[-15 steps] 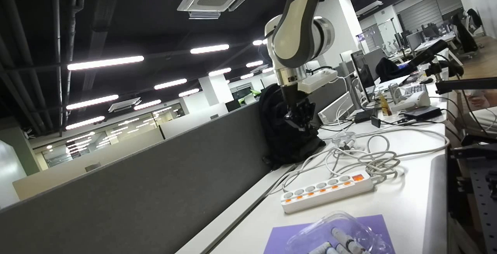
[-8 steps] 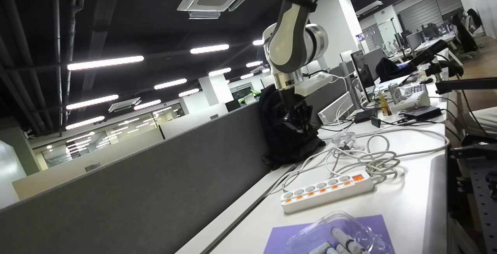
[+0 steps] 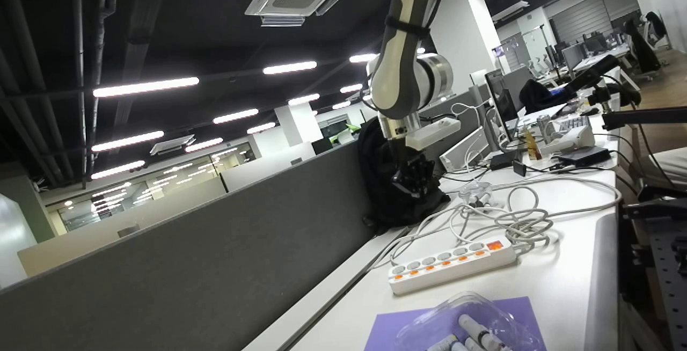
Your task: Turn on the switch in the middle of the adapter
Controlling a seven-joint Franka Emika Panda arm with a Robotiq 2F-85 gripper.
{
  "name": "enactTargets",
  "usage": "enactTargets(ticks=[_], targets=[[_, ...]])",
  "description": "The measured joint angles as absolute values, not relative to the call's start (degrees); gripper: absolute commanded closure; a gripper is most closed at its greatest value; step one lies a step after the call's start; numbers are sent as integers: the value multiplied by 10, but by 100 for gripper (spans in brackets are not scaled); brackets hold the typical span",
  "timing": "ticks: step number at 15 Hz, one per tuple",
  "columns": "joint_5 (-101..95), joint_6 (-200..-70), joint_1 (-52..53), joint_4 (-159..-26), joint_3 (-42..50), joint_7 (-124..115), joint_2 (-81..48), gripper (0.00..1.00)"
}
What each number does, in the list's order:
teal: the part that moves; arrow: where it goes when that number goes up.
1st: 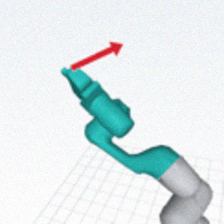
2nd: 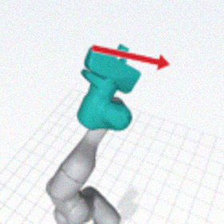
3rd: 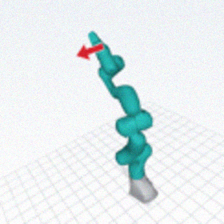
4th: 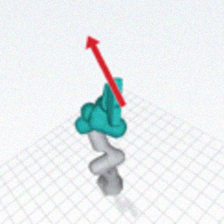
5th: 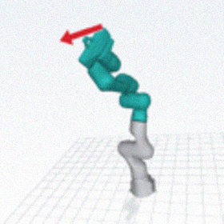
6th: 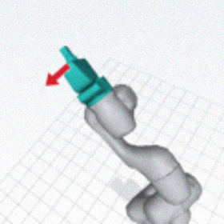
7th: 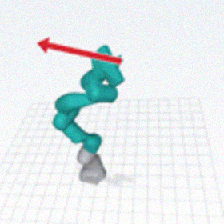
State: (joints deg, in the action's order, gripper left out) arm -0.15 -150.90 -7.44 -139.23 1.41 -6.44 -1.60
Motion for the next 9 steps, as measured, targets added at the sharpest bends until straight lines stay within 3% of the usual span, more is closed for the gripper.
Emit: enactTargets(ticks=[9], targets=[[27,-1515,-63,-1280,22,-63,-175,100]])
